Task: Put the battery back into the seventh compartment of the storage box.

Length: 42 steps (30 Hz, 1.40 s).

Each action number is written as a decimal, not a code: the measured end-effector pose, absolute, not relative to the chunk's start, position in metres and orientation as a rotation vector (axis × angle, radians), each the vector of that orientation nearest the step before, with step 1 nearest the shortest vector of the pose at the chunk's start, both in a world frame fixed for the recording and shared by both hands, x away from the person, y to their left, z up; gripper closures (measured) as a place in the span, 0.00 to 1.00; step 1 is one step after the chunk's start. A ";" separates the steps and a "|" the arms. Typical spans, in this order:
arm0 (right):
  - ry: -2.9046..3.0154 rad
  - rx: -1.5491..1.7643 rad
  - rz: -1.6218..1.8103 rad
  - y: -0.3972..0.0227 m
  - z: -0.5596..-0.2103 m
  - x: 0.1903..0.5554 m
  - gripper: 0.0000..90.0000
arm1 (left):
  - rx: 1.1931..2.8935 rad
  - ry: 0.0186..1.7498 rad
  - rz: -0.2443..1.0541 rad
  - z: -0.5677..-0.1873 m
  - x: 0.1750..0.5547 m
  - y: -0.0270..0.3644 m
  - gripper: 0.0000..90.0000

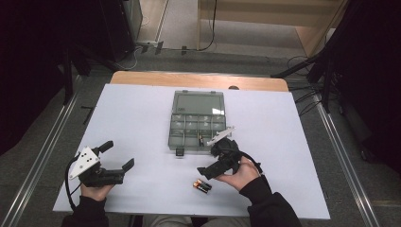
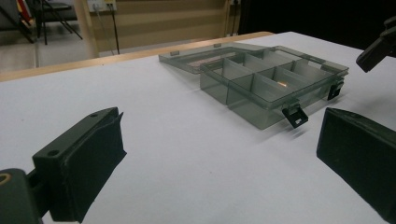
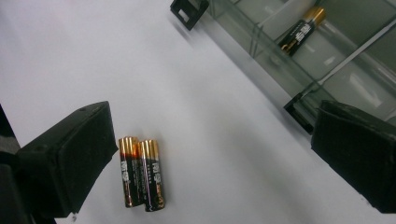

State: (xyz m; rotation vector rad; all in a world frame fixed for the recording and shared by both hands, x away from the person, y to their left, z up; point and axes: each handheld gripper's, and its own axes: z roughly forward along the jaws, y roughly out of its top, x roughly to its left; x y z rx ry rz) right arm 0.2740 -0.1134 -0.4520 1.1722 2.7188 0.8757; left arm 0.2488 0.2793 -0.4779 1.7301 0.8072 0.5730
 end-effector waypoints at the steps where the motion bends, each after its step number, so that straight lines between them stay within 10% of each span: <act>1: 2.719 1.172 0.876 -0.113 -0.452 0.274 0.01 | 1.730 0.807 0.573 -0.478 0.249 0.279 0.01; 42: 2.941 0.901 0.403 -0.082 -0.473 0.265 0.27 | 1.741 0.801 0.567 -0.479 0.250 0.278 0.01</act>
